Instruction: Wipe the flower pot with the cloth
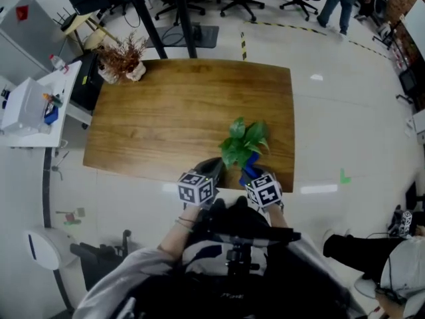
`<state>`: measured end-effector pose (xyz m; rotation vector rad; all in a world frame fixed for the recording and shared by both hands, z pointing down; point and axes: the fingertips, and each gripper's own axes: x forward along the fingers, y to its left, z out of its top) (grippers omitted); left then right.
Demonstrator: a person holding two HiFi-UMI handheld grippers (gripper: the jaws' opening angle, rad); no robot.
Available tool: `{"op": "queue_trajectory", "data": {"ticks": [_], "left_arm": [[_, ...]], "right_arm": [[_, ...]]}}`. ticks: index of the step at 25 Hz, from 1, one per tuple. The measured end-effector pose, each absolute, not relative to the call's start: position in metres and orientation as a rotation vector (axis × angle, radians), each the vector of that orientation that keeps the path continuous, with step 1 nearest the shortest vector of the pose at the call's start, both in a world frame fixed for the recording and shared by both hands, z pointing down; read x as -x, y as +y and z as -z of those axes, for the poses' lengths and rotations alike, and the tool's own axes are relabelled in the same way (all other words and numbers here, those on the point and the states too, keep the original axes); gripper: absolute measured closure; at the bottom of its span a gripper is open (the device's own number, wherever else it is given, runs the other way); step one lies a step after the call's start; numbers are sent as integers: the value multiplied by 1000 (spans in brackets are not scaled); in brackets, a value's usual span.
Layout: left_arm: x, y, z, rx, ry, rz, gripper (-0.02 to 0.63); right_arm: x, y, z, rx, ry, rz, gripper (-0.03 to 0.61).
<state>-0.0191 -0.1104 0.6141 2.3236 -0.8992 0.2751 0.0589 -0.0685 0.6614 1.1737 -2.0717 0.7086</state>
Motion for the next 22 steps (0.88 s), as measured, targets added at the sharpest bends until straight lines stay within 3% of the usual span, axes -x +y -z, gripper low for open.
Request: {"op": "queue_trajectory", "data": {"ticks": [7,17,22], "left_arm": [[8,-102,-625,-2289,-895,-304,607],[4,-114,-628,-2241,-958,-267,607],[12,-117,-630,-2209,-1002,-254,607]], "right_arm": [[-42,-66,-663,-1065,-2136,-692,508],[-122,-85,-654,-1255,-2083,-694,508],[-112,-113,-641,-1206,-2190,-628,508]]}}
